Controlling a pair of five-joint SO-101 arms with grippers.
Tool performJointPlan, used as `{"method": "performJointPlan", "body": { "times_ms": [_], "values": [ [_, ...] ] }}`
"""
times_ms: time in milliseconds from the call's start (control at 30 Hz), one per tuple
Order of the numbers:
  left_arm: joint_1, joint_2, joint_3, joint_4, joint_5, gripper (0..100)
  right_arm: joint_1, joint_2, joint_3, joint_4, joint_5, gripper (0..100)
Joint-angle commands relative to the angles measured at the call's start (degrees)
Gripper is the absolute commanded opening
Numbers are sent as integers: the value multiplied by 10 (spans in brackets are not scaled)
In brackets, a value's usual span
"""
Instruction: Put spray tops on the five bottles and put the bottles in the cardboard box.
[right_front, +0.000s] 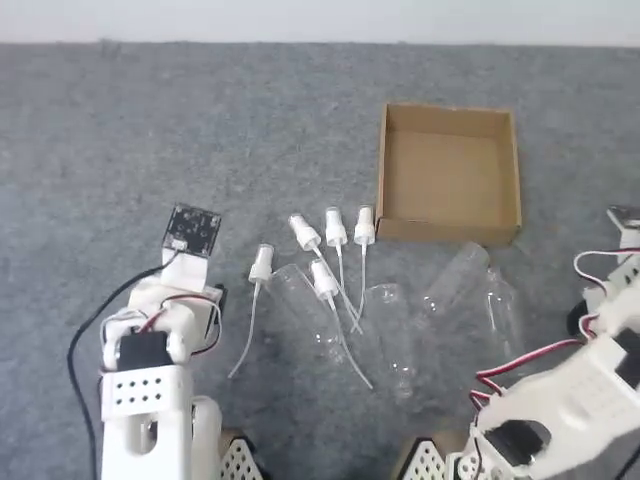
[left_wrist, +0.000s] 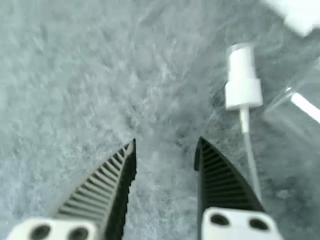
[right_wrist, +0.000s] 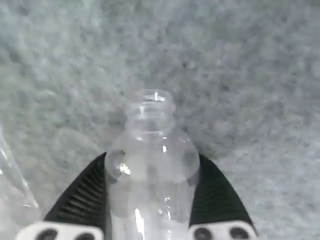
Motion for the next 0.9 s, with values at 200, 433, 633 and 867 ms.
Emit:
{"method": "performJointPlan", "body": {
  "times_ms": [200, 433, 633, 867],
  "values": [
    [104, 156, -247, 101, 34, 176, -33, -101, 22, -3, -40, 6],
    [145, 433, -371, 31, 84, 175, -35, -147, 86, -58, -40, 6],
    [148, 598, -457, 1, 105, 175, -35, -147, 89, -58, -38, 6],
    [147, 695, -500, -2, 107, 173, -35, -147, 91, -58, -35, 6]
  ]
}}
